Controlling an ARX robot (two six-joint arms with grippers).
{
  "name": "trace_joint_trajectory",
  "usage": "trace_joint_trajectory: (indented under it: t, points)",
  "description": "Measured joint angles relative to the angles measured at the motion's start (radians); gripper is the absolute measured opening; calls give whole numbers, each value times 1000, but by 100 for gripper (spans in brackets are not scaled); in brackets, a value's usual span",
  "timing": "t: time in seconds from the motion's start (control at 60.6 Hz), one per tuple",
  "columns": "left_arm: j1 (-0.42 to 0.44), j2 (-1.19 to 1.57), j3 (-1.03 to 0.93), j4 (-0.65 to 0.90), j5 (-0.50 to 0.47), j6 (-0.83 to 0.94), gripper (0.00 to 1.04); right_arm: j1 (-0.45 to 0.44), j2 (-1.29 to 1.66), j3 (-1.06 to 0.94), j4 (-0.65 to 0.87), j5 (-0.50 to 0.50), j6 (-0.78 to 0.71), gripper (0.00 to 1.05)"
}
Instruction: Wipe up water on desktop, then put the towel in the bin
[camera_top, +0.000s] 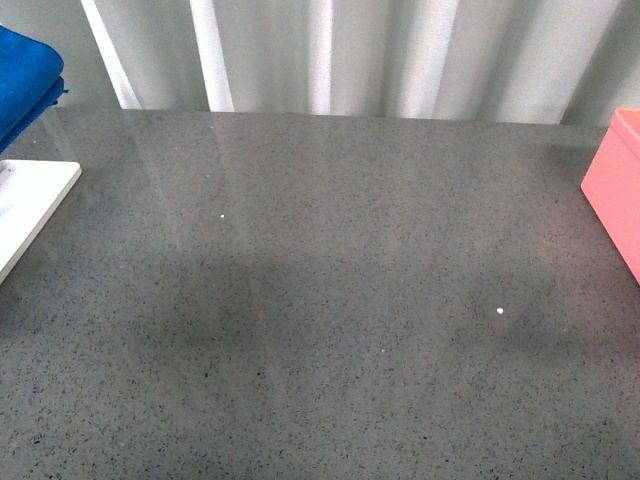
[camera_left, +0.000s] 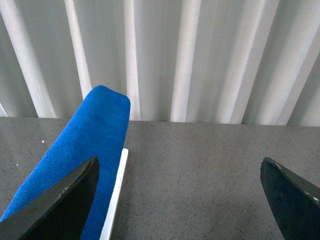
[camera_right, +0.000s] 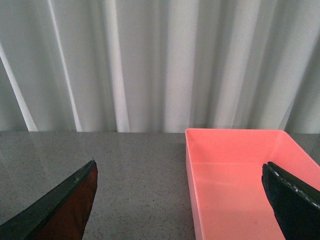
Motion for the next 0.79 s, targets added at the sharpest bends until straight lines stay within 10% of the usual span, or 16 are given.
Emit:
trace_joint_trajectory:
  t: [0.792]
  points:
    - [0, 0, 0, 0, 0, 0, 98, 0, 0, 0, 0, 0, 0, 98]
